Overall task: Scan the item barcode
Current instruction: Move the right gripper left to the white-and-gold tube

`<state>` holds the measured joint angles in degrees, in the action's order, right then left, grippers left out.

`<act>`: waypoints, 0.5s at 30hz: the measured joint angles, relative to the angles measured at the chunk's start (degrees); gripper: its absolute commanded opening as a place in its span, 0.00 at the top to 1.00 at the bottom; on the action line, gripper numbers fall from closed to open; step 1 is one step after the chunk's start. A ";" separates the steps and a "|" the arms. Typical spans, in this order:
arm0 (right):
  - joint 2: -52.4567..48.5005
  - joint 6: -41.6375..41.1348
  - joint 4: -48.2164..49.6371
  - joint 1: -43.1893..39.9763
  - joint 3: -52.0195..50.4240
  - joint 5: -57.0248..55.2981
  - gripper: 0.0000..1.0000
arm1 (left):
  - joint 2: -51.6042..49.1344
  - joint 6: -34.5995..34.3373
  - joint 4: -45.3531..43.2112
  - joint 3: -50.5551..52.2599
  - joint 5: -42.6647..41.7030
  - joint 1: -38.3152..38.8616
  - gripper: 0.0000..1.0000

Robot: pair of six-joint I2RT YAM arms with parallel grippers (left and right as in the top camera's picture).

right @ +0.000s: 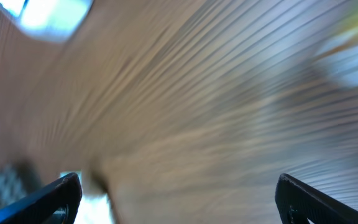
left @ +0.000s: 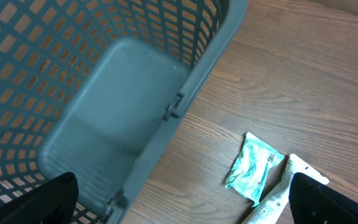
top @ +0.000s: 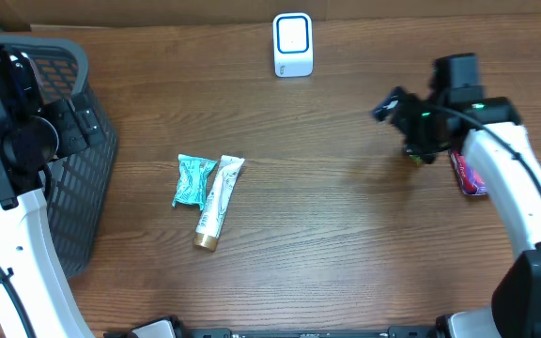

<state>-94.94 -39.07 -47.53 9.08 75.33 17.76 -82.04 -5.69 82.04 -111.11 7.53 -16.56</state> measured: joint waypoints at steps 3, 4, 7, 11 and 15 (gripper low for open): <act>-0.92 -1.49 2.95 6.82 -1.05 2.75 0.00 | 0.00 0.00 0.00 0.00 -0.02 0.00 0.01; -1.33 -2.32 4.44 9.35 -1.49 3.41 0.00 | 0.00 0.00 0.00 0.00 0.00 0.00 0.00; -3.34 -5.03 8.79 16.52 -2.25 4.83 0.00 | 0.00 0.00 0.00 0.00 0.00 0.00 0.00; -7.10 -8.63 15.08 24.04 -2.49 5.68 0.00 | 0.00 0.00 0.00 0.00 -0.02 0.00 0.00; -11.28 -11.17 21.22 29.73 -2.69 5.09 0.00 | 0.00 0.00 0.00 0.00 -0.02 0.00 0.00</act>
<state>-106.21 -50.24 -26.30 38.81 72.64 22.85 -82.04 -5.69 82.04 -111.11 7.51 -16.56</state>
